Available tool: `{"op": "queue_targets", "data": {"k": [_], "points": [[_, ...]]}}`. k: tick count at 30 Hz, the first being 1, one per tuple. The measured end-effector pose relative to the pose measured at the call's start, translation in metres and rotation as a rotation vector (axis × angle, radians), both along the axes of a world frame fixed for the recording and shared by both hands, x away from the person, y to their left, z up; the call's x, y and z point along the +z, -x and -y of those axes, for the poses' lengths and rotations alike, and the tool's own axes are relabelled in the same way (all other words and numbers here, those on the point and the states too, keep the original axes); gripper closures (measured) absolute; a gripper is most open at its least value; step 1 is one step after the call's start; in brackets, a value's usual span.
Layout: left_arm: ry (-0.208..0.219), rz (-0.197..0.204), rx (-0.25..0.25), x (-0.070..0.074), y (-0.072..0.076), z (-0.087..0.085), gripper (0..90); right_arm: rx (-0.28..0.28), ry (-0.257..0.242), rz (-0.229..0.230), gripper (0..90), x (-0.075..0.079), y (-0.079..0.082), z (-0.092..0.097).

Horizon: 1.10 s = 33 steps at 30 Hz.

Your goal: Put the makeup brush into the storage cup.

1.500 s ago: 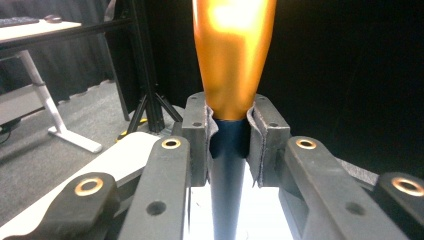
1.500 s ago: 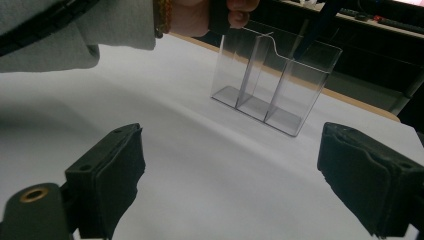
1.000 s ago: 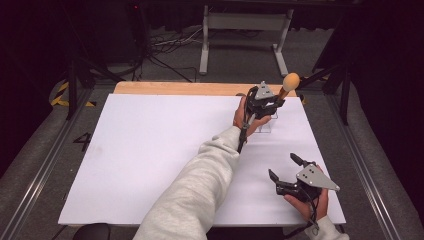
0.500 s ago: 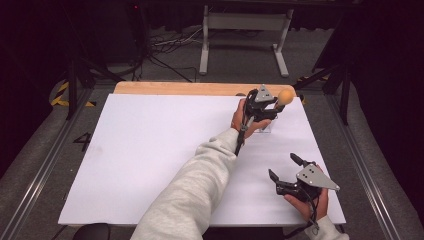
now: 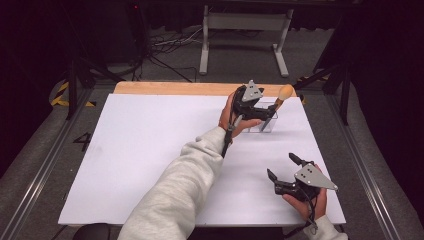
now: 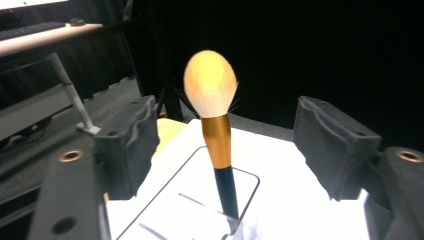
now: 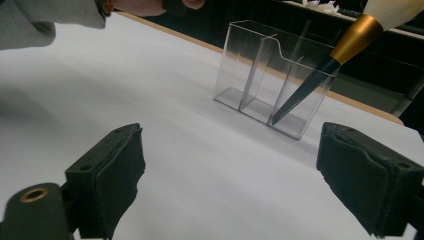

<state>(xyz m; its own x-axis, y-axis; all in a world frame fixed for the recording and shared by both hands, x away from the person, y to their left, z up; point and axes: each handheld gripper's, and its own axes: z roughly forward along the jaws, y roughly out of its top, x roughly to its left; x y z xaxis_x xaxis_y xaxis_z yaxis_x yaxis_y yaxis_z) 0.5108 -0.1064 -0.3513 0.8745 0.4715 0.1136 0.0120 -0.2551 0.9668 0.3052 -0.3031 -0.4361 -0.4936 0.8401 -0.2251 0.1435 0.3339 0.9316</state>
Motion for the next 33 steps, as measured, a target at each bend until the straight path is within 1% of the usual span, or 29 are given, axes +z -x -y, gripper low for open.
{"op": "queue_targets", "data": {"k": [1, 3, 4, 5, 6, 7, 10, 11, 13, 16, 19, 21, 23, 25, 30, 33], "points": [[-0.001, 0.006, 0.009, 0.001, 0.001, -0.003, 24.3, 0.001, 0.004, 0.000, 12.5, 0.000, 0.000, -0.001], [0.001, 0.008, 0.012, 0.001, 0.003, -0.010, 20.3, 0.003, 0.008, -0.002, 12.5, 0.000, 0.000, -0.002], [-0.009, 0.010, 0.009, 0.001, 0.004, -0.012, 18.5, 0.005, 0.010, -0.002, 12.5, 0.000, 0.000, -0.002], [-0.009, 0.010, 0.009, 0.001, 0.004, -0.012, 17.1, 0.005, 0.010, -0.002, 12.5, 0.000, 0.000, -0.002], [-0.025, 0.022, 0.015, 0.002, 0.006, -0.016, 17.1, 0.005, 0.011, 0.000, 12.5, 0.000, 0.000, -0.002], [-0.034, 0.028, 0.013, 0.003, 0.007, -0.019, 14.8, 0.005, 0.009, 0.000, 12.5, 0.000, 0.000, -0.002], [-0.034, 0.032, 0.020, 0.006, 0.010, -0.028, 11.5, 0.003, 0.011, -0.002, 12.5, 0.000, 0.000, -0.002], [-0.025, 0.031, 0.019, 0.007, 0.011, -0.032, 11.3, 0.003, 0.010, -0.003, 12.5, 0.000, 0.000, -0.002], [-0.024, 0.039, 0.022, 0.009, 0.013, -0.038, 9.0, 0.004, 0.010, -0.002, 12.5, 0.000, 0.001, -0.002], [-0.029, 0.050, 0.020, 0.009, 0.015, -0.043, 8.5, 0.004, 0.010, 0.000, 12.5, 0.000, 0.001, -0.001], [-0.038, 0.062, 0.024, 0.009, 0.019, -0.054, 8.3, 0.003, 0.010, -0.003, 12.5, 0.000, 0.001, -0.002], [-0.020, 0.055, 0.029, 0.009, 0.021, -0.060, 8.4, 0.005, 0.014, -0.004, 12.6, 0.000, 0.001, -0.003], [-0.021, 0.068, 0.036, 0.011, 0.022, -0.066, 8.4, 0.009, 0.011, -0.006, 12.7, 0.000, 0.000, -0.003], [-0.013, 0.061, 0.033, 0.011, 0.024, -0.071, 8.4, 0.011, 0.014, -0.006, 12.7, 0.000, 0.000, -0.004], [-0.021, 0.080, 0.037, 0.011, 0.030, -0.083, 8.1, 0.009, 0.011, -0.003, 12.7, 0.000, 0.001, -0.005], [-0.023, 0.077, 0.037, 0.011, 0.034, -0.090, 7.3, 0.013, 0.019, -0.001, 12.7, 0.001, 0.001, -0.006]]}}
